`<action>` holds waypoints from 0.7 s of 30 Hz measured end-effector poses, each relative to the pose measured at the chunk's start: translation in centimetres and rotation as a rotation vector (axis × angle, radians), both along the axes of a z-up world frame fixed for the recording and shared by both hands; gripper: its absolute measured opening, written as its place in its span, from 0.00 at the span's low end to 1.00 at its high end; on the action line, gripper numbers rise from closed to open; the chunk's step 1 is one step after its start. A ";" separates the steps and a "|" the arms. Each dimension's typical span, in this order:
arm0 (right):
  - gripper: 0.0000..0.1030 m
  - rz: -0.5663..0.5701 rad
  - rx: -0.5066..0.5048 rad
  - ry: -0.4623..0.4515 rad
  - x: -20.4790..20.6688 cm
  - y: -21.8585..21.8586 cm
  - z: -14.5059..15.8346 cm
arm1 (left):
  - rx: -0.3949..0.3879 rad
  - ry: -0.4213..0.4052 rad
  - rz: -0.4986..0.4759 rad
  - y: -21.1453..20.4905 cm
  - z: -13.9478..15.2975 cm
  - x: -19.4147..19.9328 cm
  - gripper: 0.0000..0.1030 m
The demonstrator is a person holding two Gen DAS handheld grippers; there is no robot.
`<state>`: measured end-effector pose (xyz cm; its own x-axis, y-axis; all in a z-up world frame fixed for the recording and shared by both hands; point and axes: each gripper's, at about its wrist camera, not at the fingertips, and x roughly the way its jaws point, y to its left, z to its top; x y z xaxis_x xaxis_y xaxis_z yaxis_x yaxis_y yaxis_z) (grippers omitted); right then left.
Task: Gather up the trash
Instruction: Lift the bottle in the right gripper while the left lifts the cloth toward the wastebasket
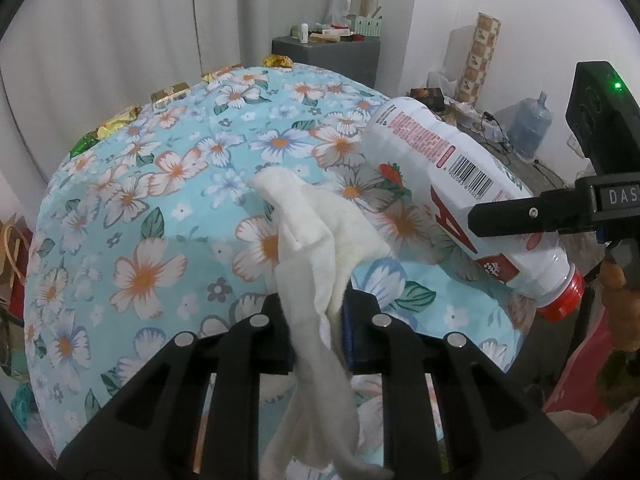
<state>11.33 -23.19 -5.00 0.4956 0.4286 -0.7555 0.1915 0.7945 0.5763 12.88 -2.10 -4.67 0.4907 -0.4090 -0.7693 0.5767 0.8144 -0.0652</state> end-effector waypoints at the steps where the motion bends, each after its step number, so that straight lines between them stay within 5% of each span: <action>1: 0.59 -0.001 0.000 -0.004 -0.2 0.0 0.2 | 0.000 -0.005 0.000 0.0 0.1 -0.1 0.15; 21: 0.58 -0.023 0.008 -0.055 -2.4 0.1 2.4 | -0.016 -0.080 0.012 0.8 3.0 -2.6 0.15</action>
